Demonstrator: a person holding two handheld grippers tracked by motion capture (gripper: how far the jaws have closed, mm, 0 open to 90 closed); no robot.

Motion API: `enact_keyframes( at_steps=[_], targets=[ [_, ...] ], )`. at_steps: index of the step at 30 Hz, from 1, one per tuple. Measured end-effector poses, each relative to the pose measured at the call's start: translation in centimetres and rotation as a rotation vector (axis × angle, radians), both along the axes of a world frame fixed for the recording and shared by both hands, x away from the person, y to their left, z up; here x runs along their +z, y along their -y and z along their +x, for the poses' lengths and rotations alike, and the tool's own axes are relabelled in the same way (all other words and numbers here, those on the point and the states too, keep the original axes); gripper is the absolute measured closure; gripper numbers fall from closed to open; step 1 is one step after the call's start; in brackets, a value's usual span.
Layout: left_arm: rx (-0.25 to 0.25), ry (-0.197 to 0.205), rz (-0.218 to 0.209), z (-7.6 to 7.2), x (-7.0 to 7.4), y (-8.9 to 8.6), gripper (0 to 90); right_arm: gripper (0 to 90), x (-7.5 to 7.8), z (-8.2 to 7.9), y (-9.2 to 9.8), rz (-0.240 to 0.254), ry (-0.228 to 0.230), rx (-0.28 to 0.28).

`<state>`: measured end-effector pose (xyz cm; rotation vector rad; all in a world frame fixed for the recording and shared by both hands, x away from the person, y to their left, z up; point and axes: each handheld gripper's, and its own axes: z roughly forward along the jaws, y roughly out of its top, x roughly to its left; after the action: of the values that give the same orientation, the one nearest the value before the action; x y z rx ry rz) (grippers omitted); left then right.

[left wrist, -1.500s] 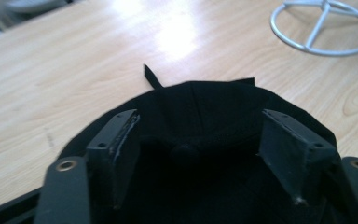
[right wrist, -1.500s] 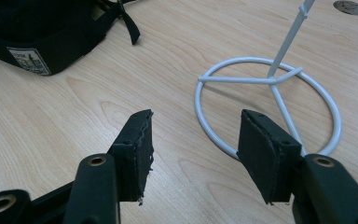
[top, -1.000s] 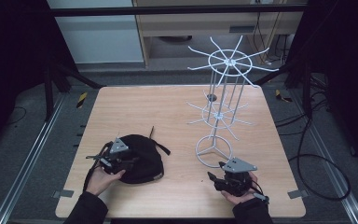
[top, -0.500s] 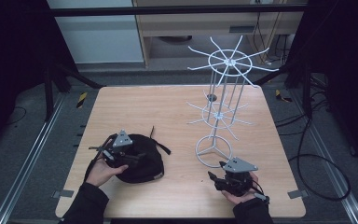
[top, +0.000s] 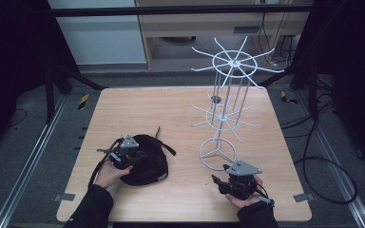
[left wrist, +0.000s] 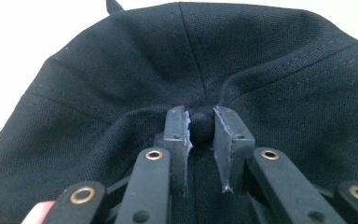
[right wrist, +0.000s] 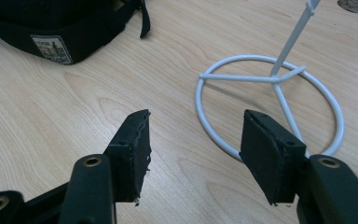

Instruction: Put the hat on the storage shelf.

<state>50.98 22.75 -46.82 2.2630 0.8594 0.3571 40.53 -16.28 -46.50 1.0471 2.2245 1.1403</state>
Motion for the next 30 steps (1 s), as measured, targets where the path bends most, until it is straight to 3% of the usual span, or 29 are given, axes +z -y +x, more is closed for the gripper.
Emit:
enact_keyframes(
  at_steps=[3, 12, 24, 30],
  targets=[
    [0.018, 0.004, -0.038, -0.3, 0.5, -0.4, 74.8, 42.7, 0.1, 0.0, 0.1, 0.002, 0.004, 0.0],
    [0.075, 0.067, -0.132, -2.4, 3.3, -2.0, 74.9, 42.6, 0.2, -0.1, 0.2, 0.005, 0.008, -0.003],
    [0.106, 0.144, -0.202, -3.8, 5.8, -2.5, 74.9, 42.6, 0.4, -0.1, 0.7, 0.02, 0.023, -0.02],
    [0.134, 0.207, -0.301, -4.9, 7.9, -2.9, 74.9, 42.4, 0.7, -0.2, 1.5, 0.036, 0.033, -0.044]
  ],
)
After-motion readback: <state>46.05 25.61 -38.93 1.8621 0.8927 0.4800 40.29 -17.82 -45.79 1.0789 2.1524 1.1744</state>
